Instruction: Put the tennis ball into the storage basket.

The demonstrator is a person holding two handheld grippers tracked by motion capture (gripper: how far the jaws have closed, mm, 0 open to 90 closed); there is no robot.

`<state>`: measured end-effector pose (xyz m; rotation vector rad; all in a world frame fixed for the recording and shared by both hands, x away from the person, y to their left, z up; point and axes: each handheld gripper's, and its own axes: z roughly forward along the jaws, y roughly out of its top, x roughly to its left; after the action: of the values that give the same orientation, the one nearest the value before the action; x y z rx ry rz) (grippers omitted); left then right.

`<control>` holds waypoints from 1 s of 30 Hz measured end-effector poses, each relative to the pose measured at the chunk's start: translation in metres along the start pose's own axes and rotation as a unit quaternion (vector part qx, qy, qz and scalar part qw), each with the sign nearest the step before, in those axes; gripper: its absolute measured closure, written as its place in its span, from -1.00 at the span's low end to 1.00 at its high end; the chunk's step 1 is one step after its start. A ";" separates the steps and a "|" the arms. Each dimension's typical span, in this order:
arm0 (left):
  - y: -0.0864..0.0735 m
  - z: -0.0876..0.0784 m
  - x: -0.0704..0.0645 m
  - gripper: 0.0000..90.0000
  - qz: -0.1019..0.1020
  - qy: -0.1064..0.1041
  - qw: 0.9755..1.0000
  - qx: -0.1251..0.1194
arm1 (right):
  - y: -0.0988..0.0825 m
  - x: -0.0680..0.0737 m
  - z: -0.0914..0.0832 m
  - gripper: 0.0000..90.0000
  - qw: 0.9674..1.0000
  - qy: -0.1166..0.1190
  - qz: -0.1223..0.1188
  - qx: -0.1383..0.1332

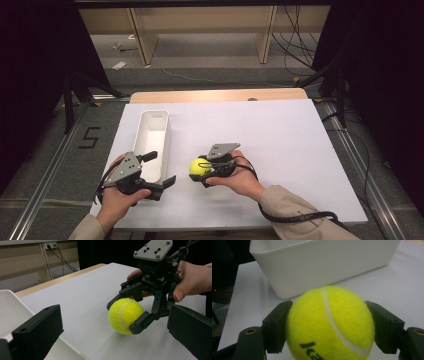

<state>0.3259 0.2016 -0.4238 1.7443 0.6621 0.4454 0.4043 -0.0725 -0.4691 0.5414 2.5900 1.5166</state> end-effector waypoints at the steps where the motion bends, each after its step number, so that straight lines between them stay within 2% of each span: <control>1: 0.000 0.000 0.000 -1.00 0.000 0.000 1.000 0.000 | 0.000 0.000 0.000 -0.42 1.000 0.000 0.000 -0.001; 30: 0.000 0.000 0.000 -1.00 0.000 -0.001 1.000 0.000 | 0.027 -0.001 -0.012 -0.41 0.999 -0.009 -0.006 -0.038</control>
<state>0.3259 0.2015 -0.4239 1.7453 0.6602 0.4444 0.4092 -0.0707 -0.4405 0.5272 2.5067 1.5904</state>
